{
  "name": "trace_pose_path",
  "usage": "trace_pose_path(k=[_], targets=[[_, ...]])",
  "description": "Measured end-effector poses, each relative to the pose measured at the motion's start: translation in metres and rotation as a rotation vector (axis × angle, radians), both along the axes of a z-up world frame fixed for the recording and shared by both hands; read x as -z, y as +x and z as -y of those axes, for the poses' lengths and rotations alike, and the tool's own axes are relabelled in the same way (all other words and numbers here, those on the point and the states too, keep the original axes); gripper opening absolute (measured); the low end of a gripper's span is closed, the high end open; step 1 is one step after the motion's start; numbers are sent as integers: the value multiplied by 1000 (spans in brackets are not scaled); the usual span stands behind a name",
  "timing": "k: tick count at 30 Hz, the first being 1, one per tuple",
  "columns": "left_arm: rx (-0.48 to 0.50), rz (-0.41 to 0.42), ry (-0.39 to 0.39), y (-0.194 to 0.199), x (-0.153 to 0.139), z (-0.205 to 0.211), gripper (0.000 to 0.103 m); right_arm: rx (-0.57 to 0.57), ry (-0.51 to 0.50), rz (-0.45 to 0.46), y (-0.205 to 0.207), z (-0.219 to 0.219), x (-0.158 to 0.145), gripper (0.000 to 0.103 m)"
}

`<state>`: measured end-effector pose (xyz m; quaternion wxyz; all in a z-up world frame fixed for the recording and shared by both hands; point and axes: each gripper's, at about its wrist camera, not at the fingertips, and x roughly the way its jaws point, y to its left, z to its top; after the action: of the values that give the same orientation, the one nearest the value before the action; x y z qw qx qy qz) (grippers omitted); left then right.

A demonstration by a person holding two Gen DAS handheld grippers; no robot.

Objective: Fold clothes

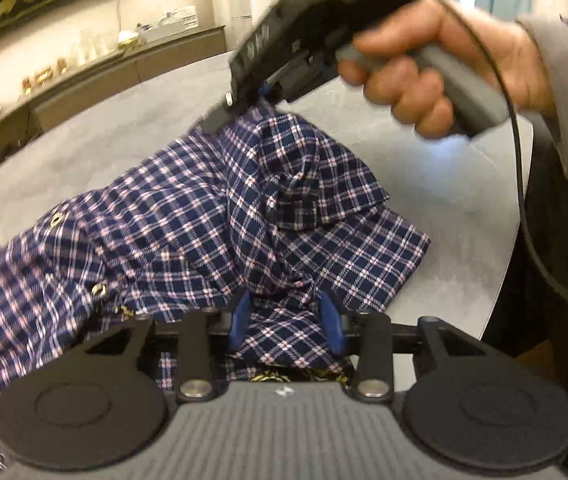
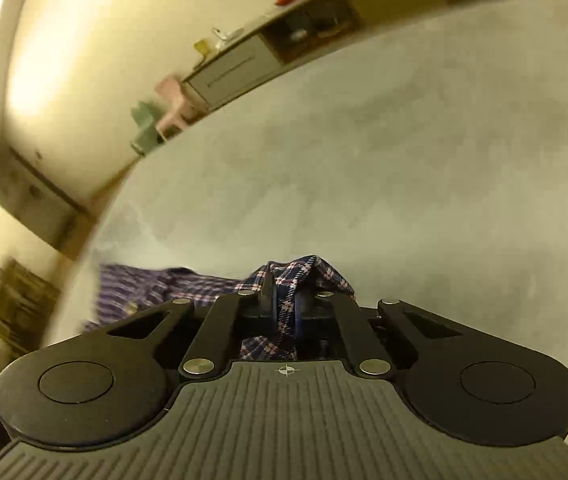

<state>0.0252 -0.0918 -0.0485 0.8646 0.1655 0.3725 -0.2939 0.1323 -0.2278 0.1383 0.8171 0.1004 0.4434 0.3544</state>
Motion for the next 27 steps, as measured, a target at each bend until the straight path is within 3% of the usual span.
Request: trace_pose_path(k=[2,4,5,6,7,10,12,13,14,15,16,18,20,21,24,25,27], targets=[[10,7,14,-4,-3,-2,38,-14,-46,1,4,-6,7,1],[17,23,27,-7,-6,-2,39,24,20,-93,14,12,10,5],[20,33,34,-9,-7,-2,39,62,57,-137,14,24,7,9],[27,49,39,-12,-9,0,39,100,94,-179,14,36,5,24],[36,71,42,-16,-11,3,40,123,96,-162,7,46,-4,28],[51,121,47,-24,-13,10,45,155,38,90,-42,66,-48,27],[45,137,49,-24,-13,11,45,64,52,208,-76,62,-64,28],[42,140,43,-22,-15,13,42,5,64,237,-89,57,-67,28],[41,141,33,-18,-17,16,30,-52,55,249,-98,49,-65,27],[40,142,23,-13,-19,19,20,-111,-2,253,-104,41,-60,26],[47,140,24,-13,-21,20,7,-170,-66,254,-109,32,-54,19],[75,122,38,-16,-25,19,3,-201,-320,236,-110,26,-32,7],[109,68,51,-15,-24,21,2,-186,-405,232,-106,35,-26,13],[118,57,51,-15,-23,20,3,-176,-441,230,-103,40,-24,13],[119,46,3,-11,-28,12,13,-113,-349,228,-103,56,-42,14],[103,61,-21,-10,-36,5,19,-83,-312,240,-105,59,-49,14],[54,116,-61,-7,-56,-9,42,-27,-179,286,-110,65,-73,17]])
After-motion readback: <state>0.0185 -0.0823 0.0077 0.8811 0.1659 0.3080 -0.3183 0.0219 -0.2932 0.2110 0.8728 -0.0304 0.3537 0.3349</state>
